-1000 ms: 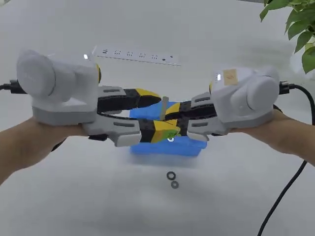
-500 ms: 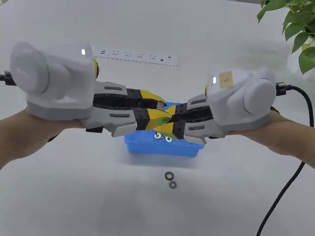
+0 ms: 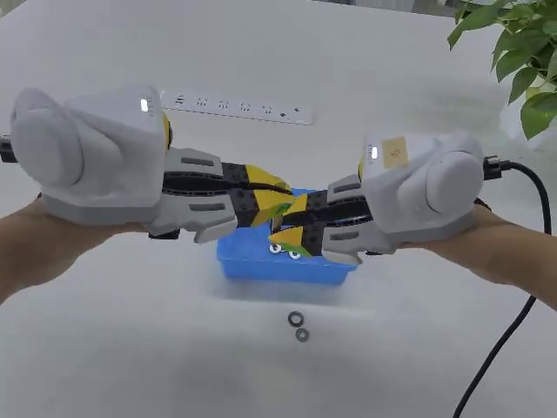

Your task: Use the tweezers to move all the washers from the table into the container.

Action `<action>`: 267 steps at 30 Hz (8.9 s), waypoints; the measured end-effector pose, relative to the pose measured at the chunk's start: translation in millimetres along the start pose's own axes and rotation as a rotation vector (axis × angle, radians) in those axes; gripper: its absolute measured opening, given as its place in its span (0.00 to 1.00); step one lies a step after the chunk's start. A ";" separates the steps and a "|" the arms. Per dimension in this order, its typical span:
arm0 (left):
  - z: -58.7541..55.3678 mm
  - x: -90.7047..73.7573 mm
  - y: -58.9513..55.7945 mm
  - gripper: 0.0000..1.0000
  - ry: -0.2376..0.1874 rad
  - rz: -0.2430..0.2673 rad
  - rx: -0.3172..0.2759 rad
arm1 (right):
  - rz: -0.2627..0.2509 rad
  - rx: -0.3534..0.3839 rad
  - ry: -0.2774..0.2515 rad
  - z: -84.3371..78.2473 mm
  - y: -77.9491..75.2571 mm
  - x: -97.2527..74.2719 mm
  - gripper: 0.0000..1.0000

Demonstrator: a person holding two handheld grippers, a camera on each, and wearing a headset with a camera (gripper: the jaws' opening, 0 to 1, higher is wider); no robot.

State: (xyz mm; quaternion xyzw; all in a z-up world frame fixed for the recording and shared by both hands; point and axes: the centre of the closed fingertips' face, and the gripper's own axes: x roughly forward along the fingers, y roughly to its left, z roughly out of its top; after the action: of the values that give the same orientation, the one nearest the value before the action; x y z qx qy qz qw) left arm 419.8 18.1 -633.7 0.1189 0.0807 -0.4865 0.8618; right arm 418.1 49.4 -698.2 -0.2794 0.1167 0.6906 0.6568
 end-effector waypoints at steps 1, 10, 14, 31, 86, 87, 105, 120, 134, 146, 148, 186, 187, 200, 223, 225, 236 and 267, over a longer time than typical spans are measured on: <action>0.1 -0.1 1.0 0.05 0.002 0.003 0.005 | -0.002 0.002 0.000 0.1 -0.3 -0.3 0.12; 4.8 -0.1 6.2 0.05 0.004 0.023 0.029 | -0.027 0.060 -0.001 -4.3 -2.8 -9.5 0.16; 9.0 -1.1 8.4 0.05 0.000 0.037 0.037 | -0.042 0.084 -0.008 -7.5 -5.9 -16.1 0.20; 13.6 -7.9 -22.2 0.05 -0.035 0.052 0.019 | -0.187 0.373 -0.196 -9.8 26.8 -64.7 0.45; -35.6 24.3 -83.4 0.05 -0.030 -0.047 -0.049 | 0.000 0.377 -0.064 -74.1 130.6 -60.9 0.99; -36.5 25.4 -83.2 0.05 -0.029 -0.049 -0.051 | 0.004 0.381 -0.059 -75.4 131.8 -60.7 1.00; -50.0 28.8 -83.5 0.05 0.011 -0.062 -0.040 | 0.020 0.399 -0.062 -74.4 131.5 -56.0 0.99; -53.5 26.8 -78.9 0.05 0.030 -0.090 -0.072 | 0.047 0.381 -0.069 -68.4 112.2 -40.4 0.83; -51.9 28.6 -87.1 0.05 0.053 -0.120 -0.088 | 0.065 0.317 -0.095 -55.3 74.5 -14.2 0.25; -54.9 27.0 -86.4 0.05 0.054 -0.126 -0.095 | 0.178 0.260 -0.036 -68.3 89.2 -3.0 0.18; -55.2 26.7 -85.9 0.05 0.056 -0.125 -0.095 | 0.177 0.256 -0.041 -67.5 87.3 -2.5 0.17; -32.9 -29.0 -92.3 0.33 0.045 0.046 -0.241 | 0.090 0.111 -0.052 -31.7 84.8 -21.9 0.10; -33.5 -32.1 -92.7 0.34 0.045 0.053 -0.247 | 0.087 0.114 -0.054 -29.5 83.7 -23.1 0.10; -40.0 -67.0 -81.3 0.36 0.000 0.159 -0.303 | 0.042 0.110 -0.129 7.1 64.4 -32.7 0.10; -63.4 -95.3 -70.8 0.39 -0.017 0.247 -0.393 | -0.103 0.251 -0.266 15.6 -32.0 -16.7 0.10; -66.7 -98.4 -70.5 0.39 -0.008 0.255 -0.400 | -0.104 0.262 -0.269 12.6 -37.7 -9.5 0.10; -78.4 -105.4 -69.9 0.39 0.026 0.288 -0.432 | -0.091 0.269 -0.197 -23.3 -39.9 20.9 0.10; -83.0 -105.3 -80.6 0.41 0.058 0.282 -0.472 | -0.070 0.314 -0.162 -51.7 -30.3 31.9 0.11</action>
State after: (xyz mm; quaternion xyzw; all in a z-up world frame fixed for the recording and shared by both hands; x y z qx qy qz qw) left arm 294.7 87.8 -696.6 -0.0612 0.1989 -0.3260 0.9222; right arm 460.2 52.4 -751.3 -0.1207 0.1601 0.6609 0.7232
